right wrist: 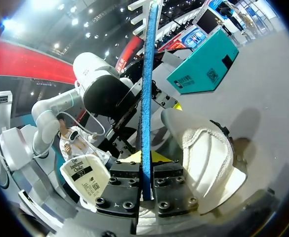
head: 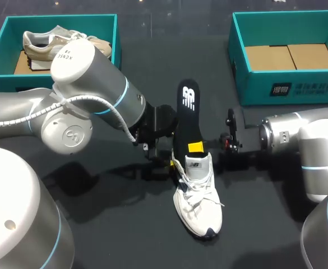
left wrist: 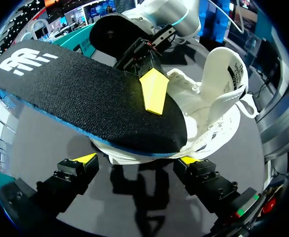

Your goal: Take the shoe out of the shoebox, open the shoe tongue, remove and reinsert the insole, then place the shoe into the shoebox

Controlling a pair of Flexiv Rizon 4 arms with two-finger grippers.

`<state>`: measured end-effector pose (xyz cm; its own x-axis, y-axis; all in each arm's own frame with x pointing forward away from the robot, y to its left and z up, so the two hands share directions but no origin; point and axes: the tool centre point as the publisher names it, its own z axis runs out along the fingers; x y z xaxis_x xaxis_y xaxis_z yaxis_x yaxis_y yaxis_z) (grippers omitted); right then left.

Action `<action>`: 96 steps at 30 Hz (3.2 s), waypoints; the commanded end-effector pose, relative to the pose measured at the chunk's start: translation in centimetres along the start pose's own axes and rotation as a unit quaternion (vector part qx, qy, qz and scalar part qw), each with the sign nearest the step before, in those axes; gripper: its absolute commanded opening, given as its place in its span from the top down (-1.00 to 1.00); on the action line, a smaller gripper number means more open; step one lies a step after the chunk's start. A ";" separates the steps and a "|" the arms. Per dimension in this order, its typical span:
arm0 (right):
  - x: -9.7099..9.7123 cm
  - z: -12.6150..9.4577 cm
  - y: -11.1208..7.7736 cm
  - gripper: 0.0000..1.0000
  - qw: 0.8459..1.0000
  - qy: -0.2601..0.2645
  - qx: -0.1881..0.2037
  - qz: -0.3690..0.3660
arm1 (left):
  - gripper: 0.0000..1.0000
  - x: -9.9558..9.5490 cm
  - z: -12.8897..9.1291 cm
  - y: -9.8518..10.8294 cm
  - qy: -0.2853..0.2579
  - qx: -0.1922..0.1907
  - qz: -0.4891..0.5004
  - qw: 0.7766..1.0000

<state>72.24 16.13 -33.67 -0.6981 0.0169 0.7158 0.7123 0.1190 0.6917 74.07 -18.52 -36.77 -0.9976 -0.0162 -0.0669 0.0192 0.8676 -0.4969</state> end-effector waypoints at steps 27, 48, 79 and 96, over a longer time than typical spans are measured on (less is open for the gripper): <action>0.5 0.1 -0.4 0.79 1.000 0.018 0.007 -0.011 | -1.00 0.0 0.0 0.0 0.000 0.001 0.000 1.000; 0.7 0.0 1.2 0.59 0.999 0.026 0.022 -0.028 | -1.00 0.0 0.0 0.0 0.000 0.001 0.000 1.000; 0.9 0.3 4.3 0.48 0.997 0.033 0.049 -0.049 | -1.00 0.0 0.0 0.0 0.000 0.001 0.000 1.000; 0.4 0.5 4.9 1.00 0.997 0.031 0.065 -0.042 | -1.00 0.0 0.0 0.0 0.000 0.001 0.000 1.000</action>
<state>75.39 17.12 -29.78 -0.7494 -0.0588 0.6595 0.6307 0.2398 0.7381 74.09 -18.57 -36.73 -0.9976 -0.0164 -0.0670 0.0191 0.8671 -0.4977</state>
